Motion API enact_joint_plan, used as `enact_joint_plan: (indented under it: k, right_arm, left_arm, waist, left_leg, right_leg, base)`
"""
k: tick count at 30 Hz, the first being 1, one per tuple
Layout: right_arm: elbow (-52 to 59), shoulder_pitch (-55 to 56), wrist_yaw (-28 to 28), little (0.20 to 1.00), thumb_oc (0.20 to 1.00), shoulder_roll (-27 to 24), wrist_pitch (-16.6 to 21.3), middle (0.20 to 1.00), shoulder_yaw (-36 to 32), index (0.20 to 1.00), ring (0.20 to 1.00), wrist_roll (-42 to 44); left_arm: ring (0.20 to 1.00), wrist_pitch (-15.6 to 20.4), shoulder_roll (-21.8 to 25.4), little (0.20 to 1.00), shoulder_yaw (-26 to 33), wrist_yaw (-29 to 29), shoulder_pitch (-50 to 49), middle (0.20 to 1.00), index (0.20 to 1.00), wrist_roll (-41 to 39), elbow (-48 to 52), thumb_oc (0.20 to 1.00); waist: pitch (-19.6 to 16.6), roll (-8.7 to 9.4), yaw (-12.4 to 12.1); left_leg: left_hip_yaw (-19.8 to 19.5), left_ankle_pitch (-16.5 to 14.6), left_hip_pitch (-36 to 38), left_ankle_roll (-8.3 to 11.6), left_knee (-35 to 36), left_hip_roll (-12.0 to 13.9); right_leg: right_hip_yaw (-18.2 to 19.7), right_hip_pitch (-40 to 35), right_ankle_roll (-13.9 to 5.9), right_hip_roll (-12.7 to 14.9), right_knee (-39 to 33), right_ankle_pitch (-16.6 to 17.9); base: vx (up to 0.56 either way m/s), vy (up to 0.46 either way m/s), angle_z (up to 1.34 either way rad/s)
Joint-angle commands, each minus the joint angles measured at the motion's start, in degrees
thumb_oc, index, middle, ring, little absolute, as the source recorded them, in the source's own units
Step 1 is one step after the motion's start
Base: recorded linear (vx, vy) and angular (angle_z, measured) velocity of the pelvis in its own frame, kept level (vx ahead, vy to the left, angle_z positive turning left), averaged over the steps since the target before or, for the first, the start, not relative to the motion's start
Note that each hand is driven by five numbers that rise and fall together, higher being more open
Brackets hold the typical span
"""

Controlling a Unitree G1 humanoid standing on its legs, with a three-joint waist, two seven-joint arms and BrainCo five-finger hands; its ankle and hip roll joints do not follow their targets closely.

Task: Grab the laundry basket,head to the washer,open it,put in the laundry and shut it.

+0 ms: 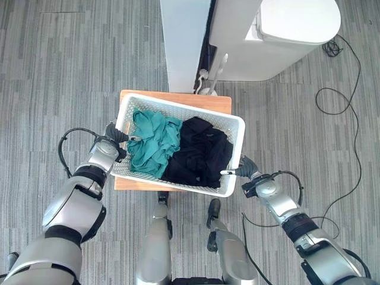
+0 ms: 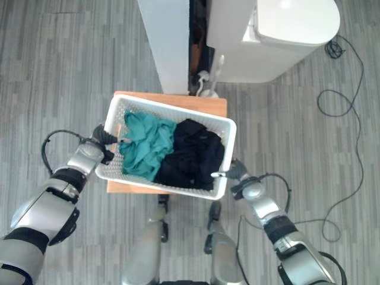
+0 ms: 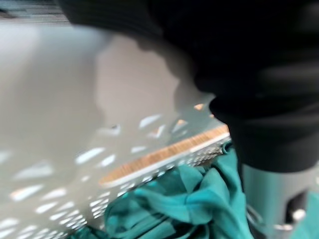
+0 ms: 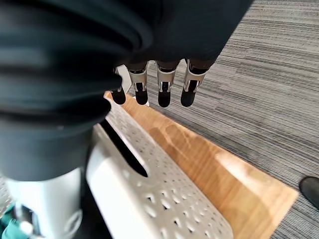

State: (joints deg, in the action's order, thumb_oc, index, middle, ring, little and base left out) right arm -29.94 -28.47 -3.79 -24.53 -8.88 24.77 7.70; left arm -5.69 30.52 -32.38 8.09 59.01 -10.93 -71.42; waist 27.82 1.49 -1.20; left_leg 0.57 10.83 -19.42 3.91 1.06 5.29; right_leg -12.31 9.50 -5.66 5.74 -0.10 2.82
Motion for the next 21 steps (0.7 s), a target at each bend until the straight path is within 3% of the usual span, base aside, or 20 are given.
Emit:
enact_joint_plan:
  k: [1, 5, 6, 7, 8, 9, 11, 12, 18, 21]
  right_arm:
    - [0.9, -1.2, -1.6, 1.0, 1.0, -1.8, 3.0, 1.0, -0.1, 1.0, 1.0, 0.7]
    - [-0.2, -2.5, -1.5, 1.0, 1.0, -1.5, 3.4, 1.0, 0.9, 1.0, 1.0, 1.4]
    - [-0.2, -2.6, -1.5, 0.896, 0.896, -1.5, 3.4, 0.896, 0.9, 0.896, 0.896, 1.4]
    - [-0.9, -3.1, -1.4, 0.561, 0.561, -1.3, 3.5, 0.561, 1.5, 0.561, 0.561, 1.4]
    - [-1.2, -3.5, -1.4, 0.52, 0.52, -1.2, 3.4, 0.52, 1.7, 0.52, 0.52, 1.3]
    - [-1.5, -4.0, -1.5, 0.341, 0.341, -0.9, 3.4, 0.341, 1.9, 0.341, 0.341, 1.0]
    - [-2.1, -4.3, -1.8, 0.2, 0.2, -0.4, 3.3, 0.2, 2.1, 0.2, 0.2, 1.0]
    - [-2.2, -4.3, -1.9, 0.2, 0.2, -0.2, 3.3, 0.2, 2.1, 0.2, 0.2, 1.0]
    - [-1.7, -3.3, -2.3, 0.2, 0.2, 0.3, 3.2, 0.2, 1.6, 0.2, 0.2, 0.8]
    - [-0.3, -1.6, -2.2, 0.2, 0.2, -0.2, 3.2, 0.2, 0.2, 0.2, 0.2, 0.6]
  left_arm:
    - [1.0, 1.0, -2.6, 1.0, 0.4, -0.1, 1.5, 1.0, 1.0, -0.3, -6.9, 1.0]
    - [1.0, 1.4, -3.2, 1.0, 0.1, -0.5, 1.6, 1.0, 1.0, -0.5, -7.6, 1.0]
    - [1.0, 1.4, -3.2, 1.0, 0.1, -0.5, 1.6, 1.0, 1.0, -0.5, -7.6, 1.0]
    - [0.928, 1.6, -3.6, 0.928, 0.1, -0.6, 1.2, 0.928, 0.928, -0.8, -7.6, 0.928]
    - [0.893, 1.7, -3.8, 0.893, 0.1, -0.7, 1.1, 0.893, 0.893, -0.9, -7.5, 0.893]
    - [0.73, 1.9, -4.1, 0.73, -0.1, -0.8, 0.7, 0.73, 0.73, -0.8, -7.2, 0.73]
    - [0.473, 1.9, -4.2, 0.473, -0.4, -0.8, 0.4, 0.473, 0.473, -0.7, -7.0, 0.473]
    - [0.2, 2.0, -4.4, 0.2, -0.5, -0.7, 0.3, 0.2, 0.2, -0.7, -6.8, 0.2]
    - [0.2, 2.5, -4.5, 0.2, -1.5, -0.3, -0.4, 0.2, 0.2, 0.7, -3.2, 0.2]
    - [0.2, 3.4, -3.3, 0.2, -1.6, 0.0, -2.5, 0.2, 0.2, 0.5, 4.6, 0.2]
  waist:
    - [-1.2, 1.4, 0.0]
    - [-0.8, 1.5, -0.1]
    - [-0.8, 1.51, -0.1]
    - [-0.7, 1.5, -0.1]
    - [-0.6, 1.45, -0.1]
    - [-0.5, 1.44, -0.2]
    - [-0.5, 1.48, -0.2]
    - [-0.4, 1.47, -0.1]
    - [-0.4, 1.39, -0.2]
    - [-0.5, 1.18, -0.6]
  left_leg:
    - [0.0, -8.2, -1.4, -1.73, -7.5, 0.6]
    - [0.2, -8.2, -1.7, -1.74, -7.8, 0.6]
    - [0.2, -8.2, -1.7, -1.74, -7.8, 0.6]
    - [0.3, -8.2, -2.0, -1.74, -8.0, 0.6]
    - [0.3, -8.3, -2.1, -1.74, -8.1, 0.5]
    - [0.3, -8.4, -2.3, -1.78, -8.3, 0.6]
    - [0.3, -8.4, -2.5, -1.79, -8.5, 0.6]
    - [0.3, -8.5, -2.6, -1.82, -8.5, 0.6]
    - [0.1, -8.6, -2.8, -1.88, -8.6, 0.4]
    - [-0.1, -8.9, -2.6, -1.96, -8.5, 0.2]
  right_leg:
    - [-1.5, 8.1, -0.71, 5.2, 6.9, -0.6]
    - [-1.2, 8.3, -0.62, 5.2, 6.5, -0.2]
    - [-1.2, 8.3, -0.62, 5.2, 6.5, -0.2]
    - [-1.1, 8.4, -0.56, 5.2, 6.5, -0.1]
    - [-1.0, 8.5, -0.53, 5.2, 6.4, -0.1]
    - [-1.0, 8.6, -0.47, 5.3, 6.3, 0.0]
    - [-0.9, 8.7, -0.43, 5.3, 6.3, 0.0]
    - [-0.9, 8.7, -0.41, 5.3, 6.3, 0.1]
    - [-0.9, 8.8, -0.39, 5.4, 6.4, 0.0]
    - [-1.2, 8.4, -0.52, 5.7, 6.5, -0.2]
  base:
    - [0.01, 0.018, -0.04]
    - [0.0, 0.005, -0.03]
    - [0.0, 0.0, 0.0]
    - [0.0, 0.0, 0.0]
    - [0.0, 0.042, -0.02]
    - [0.0, 0.034, -0.03]
    - [0.0, 0.022, -0.07]
    - [0.0, 0.02, -0.07]
    - [0.0, 0.008, -0.01]
    - [0.0, 0.0, 0.0]
